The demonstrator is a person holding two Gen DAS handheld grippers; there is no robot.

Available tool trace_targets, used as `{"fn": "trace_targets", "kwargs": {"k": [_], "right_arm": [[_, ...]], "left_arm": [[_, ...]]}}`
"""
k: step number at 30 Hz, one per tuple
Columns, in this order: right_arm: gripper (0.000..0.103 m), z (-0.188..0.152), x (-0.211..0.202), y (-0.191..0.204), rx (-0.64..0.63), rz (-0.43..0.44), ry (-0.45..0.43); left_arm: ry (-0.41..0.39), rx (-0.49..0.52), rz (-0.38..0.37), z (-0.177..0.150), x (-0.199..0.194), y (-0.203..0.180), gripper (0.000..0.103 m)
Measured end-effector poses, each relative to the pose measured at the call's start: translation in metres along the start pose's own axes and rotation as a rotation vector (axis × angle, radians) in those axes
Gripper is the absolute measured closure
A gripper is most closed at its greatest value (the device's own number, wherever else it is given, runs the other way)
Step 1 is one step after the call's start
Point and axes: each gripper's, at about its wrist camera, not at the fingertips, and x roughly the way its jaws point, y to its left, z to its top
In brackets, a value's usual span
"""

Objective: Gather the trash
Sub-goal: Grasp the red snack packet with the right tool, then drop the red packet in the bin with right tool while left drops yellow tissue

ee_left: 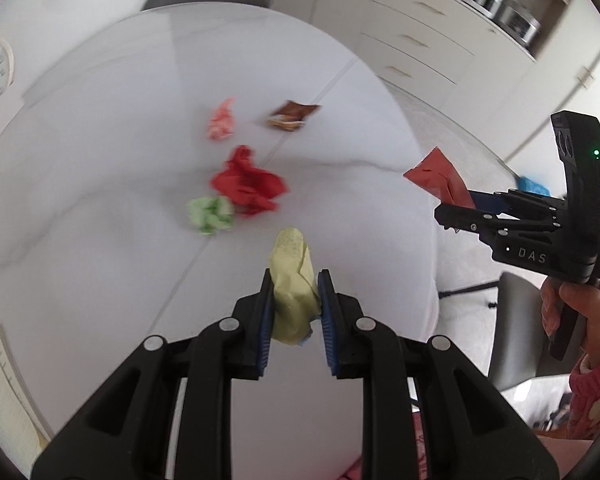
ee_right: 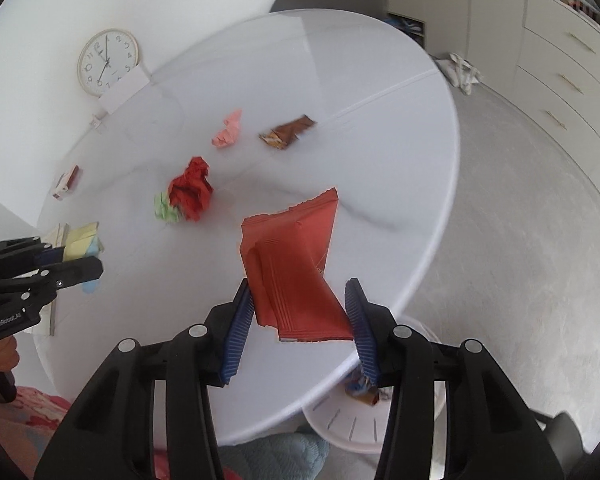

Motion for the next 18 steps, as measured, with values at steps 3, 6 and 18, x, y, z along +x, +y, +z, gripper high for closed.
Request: {"fn": "trace_targets", "kwargs": {"k": [3,6,18], "right_arm": [[0.056,-0.027,-0.020,-0.012,0.029,-0.036,-0.007],[0.054,-0.053,-0.030,-0.031,0.091,-0.077,-0.014],[0.024,-0.160,0.117,-0.132,0.444,-0.089,0.237]], "left_arm": [[0.008,0.052,-0.028,-0.003,0.001,-0.025,0.082],[0.017,0.090,-0.039,-0.004,0.005,-0.046,0.082],[0.046,0.218,-0.041,-0.012,0.009,-0.107,0.082]]}}
